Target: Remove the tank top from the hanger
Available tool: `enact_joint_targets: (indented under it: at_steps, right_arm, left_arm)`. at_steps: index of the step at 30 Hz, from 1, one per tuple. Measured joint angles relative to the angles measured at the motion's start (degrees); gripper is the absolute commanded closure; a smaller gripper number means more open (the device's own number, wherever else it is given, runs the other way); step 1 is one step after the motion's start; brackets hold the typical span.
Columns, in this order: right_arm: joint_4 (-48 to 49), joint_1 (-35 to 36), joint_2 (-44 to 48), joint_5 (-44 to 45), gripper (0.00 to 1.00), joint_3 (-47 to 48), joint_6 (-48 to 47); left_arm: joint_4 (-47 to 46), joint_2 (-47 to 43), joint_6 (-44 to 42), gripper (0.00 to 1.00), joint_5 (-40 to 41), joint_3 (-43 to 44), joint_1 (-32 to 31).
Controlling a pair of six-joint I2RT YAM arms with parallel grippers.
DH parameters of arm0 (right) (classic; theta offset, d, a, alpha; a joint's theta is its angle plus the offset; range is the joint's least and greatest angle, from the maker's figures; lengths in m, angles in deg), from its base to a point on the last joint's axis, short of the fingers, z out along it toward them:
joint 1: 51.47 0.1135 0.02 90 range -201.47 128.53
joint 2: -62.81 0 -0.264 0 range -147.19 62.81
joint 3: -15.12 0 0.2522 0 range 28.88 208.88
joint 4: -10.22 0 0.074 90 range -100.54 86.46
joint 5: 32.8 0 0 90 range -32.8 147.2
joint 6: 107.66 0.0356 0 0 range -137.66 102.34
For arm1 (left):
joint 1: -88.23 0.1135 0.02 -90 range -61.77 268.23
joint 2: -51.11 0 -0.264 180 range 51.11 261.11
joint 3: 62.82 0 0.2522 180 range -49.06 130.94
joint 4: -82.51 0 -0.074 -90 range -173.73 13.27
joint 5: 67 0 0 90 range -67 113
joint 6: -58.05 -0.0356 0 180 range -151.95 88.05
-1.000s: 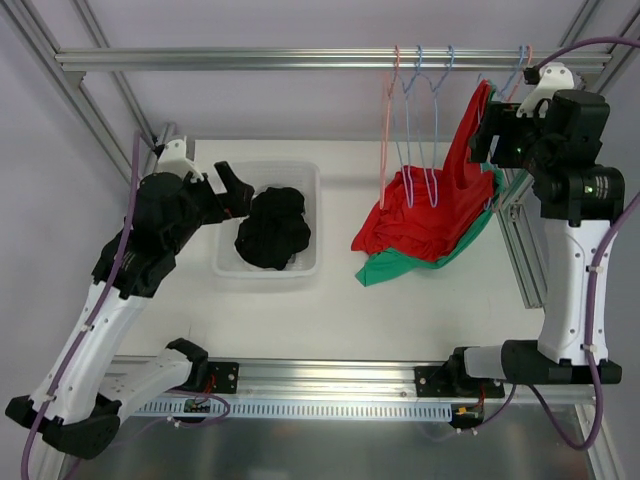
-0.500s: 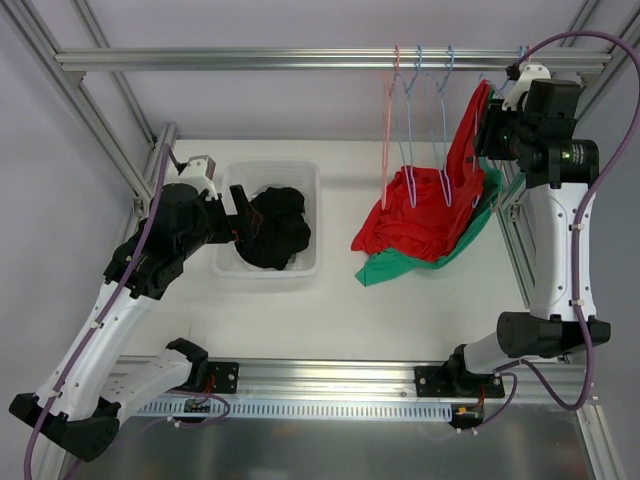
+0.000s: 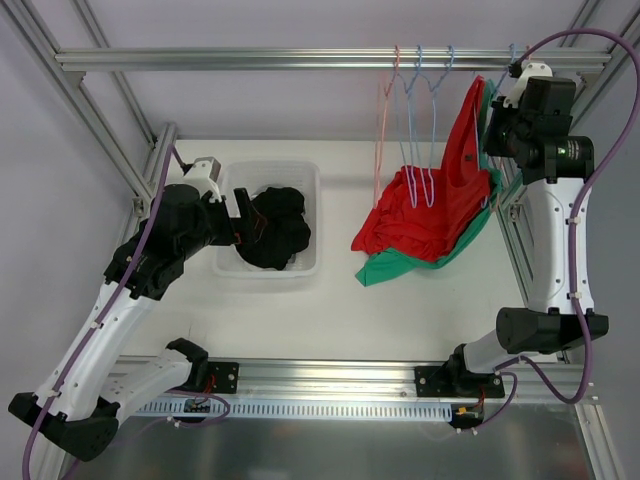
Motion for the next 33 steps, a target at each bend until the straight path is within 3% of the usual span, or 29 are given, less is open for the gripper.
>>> enact_joint_targets:
  at_steps: [12, 18, 27, 33]
  right_arm:
    - [2.9, 0.0, 4.3, -7.6, 1.00, -2.2, 3.1]
    - [8.7, 0.0, 6.3, -11.6, 1.00, -2.6, 3.9]
    - [13.0, 0.0, 11.6, -13.7, 1.00, -9.4, 4.8]
    - [14.1, 0.0, 21.5, -14.1, 1.00, -18.9, 5.0]
  left_arm:
    - [0.1, -0.3, -0.8, 0.01, -2.4, 0.0, -0.8]
    - [0.1, -0.3, -1.0, 0.01, -5.1, 0.0, -2.2]
    - [0.1, -0.3, -1.1, 0.01, -6.6, 0.1, -3.3]
    - [-0.4, -0.2, -2.1, 0.01, -9.5, 1.0, -6.1]
